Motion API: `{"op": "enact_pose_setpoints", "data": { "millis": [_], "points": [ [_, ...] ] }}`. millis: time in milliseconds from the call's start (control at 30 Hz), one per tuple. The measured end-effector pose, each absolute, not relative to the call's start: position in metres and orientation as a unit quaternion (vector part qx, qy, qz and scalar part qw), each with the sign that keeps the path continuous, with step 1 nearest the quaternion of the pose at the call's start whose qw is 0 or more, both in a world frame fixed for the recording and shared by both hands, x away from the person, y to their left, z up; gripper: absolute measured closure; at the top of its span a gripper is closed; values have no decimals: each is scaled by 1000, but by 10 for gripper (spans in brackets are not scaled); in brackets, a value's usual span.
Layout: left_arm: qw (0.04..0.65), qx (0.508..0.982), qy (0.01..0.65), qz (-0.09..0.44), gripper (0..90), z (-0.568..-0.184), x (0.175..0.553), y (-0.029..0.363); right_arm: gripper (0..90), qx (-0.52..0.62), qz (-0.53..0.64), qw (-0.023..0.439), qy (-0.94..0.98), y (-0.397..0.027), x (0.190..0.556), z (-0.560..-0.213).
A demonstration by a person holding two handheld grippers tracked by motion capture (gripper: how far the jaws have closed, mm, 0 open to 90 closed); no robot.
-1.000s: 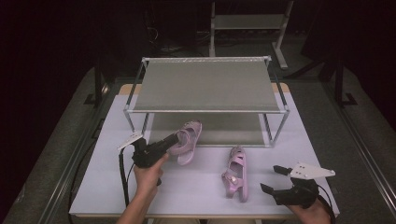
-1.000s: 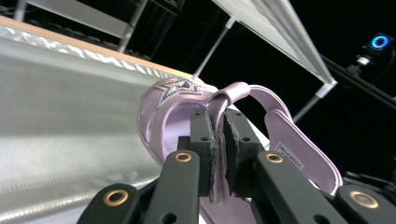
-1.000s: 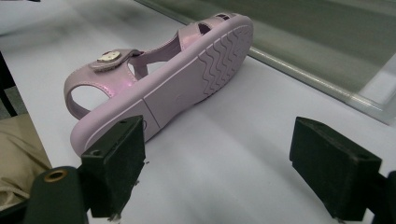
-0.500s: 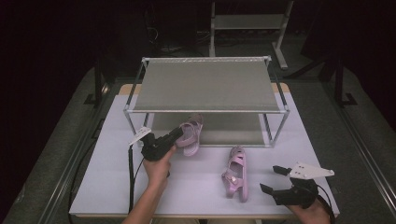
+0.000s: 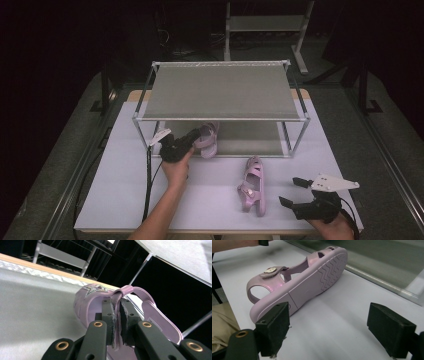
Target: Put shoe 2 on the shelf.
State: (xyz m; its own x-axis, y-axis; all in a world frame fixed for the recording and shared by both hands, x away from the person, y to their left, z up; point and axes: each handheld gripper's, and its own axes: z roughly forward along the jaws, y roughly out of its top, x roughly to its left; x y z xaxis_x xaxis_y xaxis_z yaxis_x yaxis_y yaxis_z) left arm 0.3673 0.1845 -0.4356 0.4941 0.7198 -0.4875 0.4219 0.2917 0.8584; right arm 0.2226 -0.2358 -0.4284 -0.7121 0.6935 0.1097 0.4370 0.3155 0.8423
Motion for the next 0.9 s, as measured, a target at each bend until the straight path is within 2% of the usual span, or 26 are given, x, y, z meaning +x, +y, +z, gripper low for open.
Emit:
{"op": "enact_pose_setpoints", "data": {
  "millis": [533,700,900],
  "points": [
    [621,583,501,150,832,-446,400,177,178,354,470,133,798,-236,223,-429],
    [591,619,488,171,831,-444,406,177,178,352,470,134,798,-236,222,-429],
    [581,624,496,166,829,-449,408,173,178,352,469,132,799,-235,222,-429]
  ]
}}
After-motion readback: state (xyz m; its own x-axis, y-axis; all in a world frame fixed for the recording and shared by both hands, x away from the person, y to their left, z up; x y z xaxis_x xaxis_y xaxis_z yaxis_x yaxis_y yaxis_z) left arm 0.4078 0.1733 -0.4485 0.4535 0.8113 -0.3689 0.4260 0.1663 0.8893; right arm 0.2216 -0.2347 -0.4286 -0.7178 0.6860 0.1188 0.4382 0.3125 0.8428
